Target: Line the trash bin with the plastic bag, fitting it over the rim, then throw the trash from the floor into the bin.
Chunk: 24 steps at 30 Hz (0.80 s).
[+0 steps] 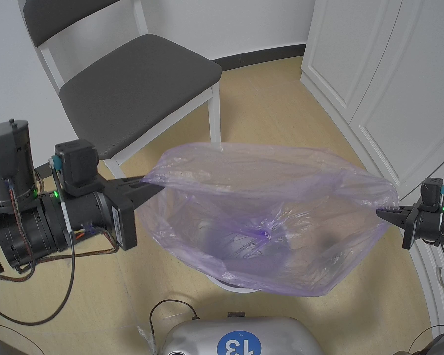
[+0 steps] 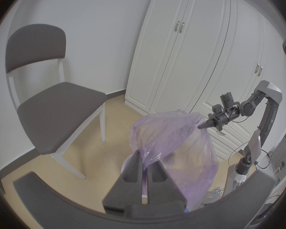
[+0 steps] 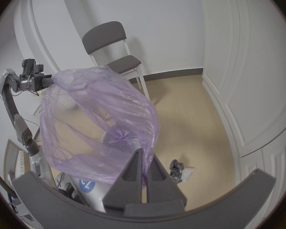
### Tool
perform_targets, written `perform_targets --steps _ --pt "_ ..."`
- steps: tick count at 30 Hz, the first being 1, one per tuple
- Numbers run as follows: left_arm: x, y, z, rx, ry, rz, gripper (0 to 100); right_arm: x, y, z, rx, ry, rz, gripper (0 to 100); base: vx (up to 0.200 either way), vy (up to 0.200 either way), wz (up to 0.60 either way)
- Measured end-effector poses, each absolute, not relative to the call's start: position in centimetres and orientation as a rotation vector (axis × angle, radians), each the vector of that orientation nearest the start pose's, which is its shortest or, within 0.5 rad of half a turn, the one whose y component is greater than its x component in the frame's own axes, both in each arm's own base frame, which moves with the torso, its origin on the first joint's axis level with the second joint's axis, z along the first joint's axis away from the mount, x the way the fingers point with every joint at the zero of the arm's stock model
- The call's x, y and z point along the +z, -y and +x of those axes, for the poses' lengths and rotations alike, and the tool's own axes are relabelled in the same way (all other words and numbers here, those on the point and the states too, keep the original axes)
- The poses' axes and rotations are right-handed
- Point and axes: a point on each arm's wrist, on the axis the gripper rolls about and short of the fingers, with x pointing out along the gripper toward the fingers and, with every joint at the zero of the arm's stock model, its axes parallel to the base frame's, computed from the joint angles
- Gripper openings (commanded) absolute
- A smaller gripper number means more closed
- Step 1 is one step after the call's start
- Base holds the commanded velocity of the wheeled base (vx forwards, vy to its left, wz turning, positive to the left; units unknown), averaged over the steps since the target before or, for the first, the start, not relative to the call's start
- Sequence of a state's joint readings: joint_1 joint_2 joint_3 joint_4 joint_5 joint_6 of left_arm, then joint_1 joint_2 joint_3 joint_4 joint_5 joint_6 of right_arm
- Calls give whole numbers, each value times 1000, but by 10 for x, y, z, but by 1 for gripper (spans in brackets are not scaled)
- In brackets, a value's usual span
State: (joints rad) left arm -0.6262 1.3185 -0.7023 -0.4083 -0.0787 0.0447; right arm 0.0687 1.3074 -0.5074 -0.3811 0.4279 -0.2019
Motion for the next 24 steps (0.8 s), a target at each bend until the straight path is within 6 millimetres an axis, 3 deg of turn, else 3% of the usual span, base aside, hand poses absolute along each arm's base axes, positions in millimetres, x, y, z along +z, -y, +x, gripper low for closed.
perform_targets --steps 10,21,24 --pt "214 109 155 -683 -238 66 0 172 -13 169 494 -401 -131 0 0 0 0" --pt "197 93 125 -762 -256 62 0 169 -16 114 544 -453 -150 0 0 0 0" --pt "198 91 122 -785 -249 58 0 173 -18 107 565 -419 -175 0 0 0 0"
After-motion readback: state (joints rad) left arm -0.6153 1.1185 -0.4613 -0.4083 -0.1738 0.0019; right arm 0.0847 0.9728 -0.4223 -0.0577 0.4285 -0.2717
